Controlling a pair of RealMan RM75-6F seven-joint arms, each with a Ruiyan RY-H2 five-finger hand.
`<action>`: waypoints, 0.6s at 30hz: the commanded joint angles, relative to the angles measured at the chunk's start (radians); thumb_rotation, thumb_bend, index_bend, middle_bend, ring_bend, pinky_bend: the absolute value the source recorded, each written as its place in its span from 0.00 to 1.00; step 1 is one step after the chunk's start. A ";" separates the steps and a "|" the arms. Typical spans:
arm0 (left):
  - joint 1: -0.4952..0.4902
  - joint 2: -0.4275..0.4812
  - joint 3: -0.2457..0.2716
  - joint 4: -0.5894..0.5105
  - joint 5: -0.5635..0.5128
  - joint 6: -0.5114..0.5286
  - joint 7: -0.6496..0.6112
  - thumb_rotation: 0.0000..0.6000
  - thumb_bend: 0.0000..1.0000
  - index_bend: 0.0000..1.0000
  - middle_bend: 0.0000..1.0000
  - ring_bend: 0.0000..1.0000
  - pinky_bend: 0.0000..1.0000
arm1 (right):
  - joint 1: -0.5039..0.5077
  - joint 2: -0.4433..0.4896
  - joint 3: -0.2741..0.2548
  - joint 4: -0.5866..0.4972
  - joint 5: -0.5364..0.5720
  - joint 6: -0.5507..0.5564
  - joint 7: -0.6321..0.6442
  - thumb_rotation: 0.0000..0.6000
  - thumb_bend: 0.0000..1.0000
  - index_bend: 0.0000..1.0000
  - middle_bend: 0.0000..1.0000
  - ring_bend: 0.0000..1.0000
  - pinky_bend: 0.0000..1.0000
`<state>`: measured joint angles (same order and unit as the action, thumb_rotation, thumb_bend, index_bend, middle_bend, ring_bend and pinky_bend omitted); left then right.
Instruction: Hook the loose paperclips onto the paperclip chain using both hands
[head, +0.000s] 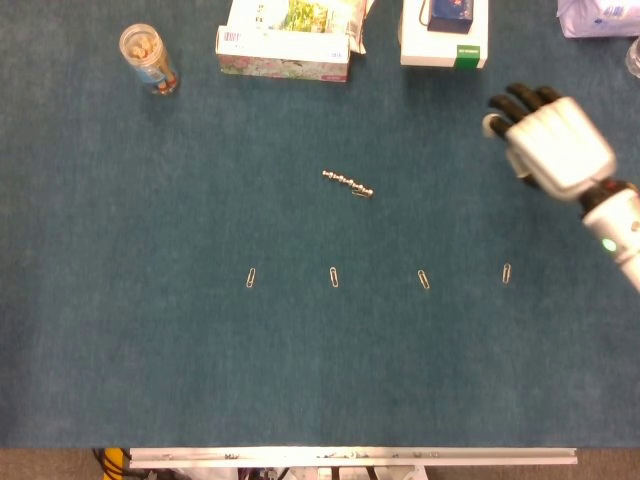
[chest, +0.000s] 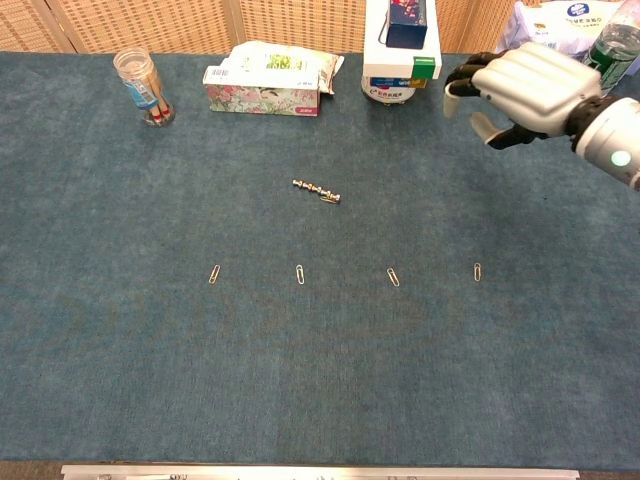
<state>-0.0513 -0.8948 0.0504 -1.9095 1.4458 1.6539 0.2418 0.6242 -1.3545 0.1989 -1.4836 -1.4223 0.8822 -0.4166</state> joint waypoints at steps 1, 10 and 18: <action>0.006 0.003 -0.005 0.000 0.005 0.000 -0.002 1.00 0.36 0.37 0.09 0.00 0.00 | 0.049 -0.045 -0.007 0.053 -0.003 -0.046 0.014 1.00 0.62 0.37 0.23 0.15 0.29; 0.027 0.015 -0.033 -0.007 -0.015 0.009 -0.009 1.00 0.36 0.40 0.09 0.00 0.00 | 0.154 -0.141 -0.023 0.183 -0.019 -0.121 0.072 1.00 0.81 0.36 0.23 0.15 0.28; 0.045 0.026 -0.061 -0.006 -0.044 0.021 -0.014 1.00 0.36 0.41 0.09 0.00 0.00 | 0.234 -0.217 -0.042 0.294 -0.058 -0.159 0.165 1.00 0.97 0.35 0.23 0.14 0.28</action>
<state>-0.0069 -0.8695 -0.0102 -1.9161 1.4023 1.6739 0.2286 0.8432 -1.5569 0.1623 -1.2062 -1.4705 0.7318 -0.2679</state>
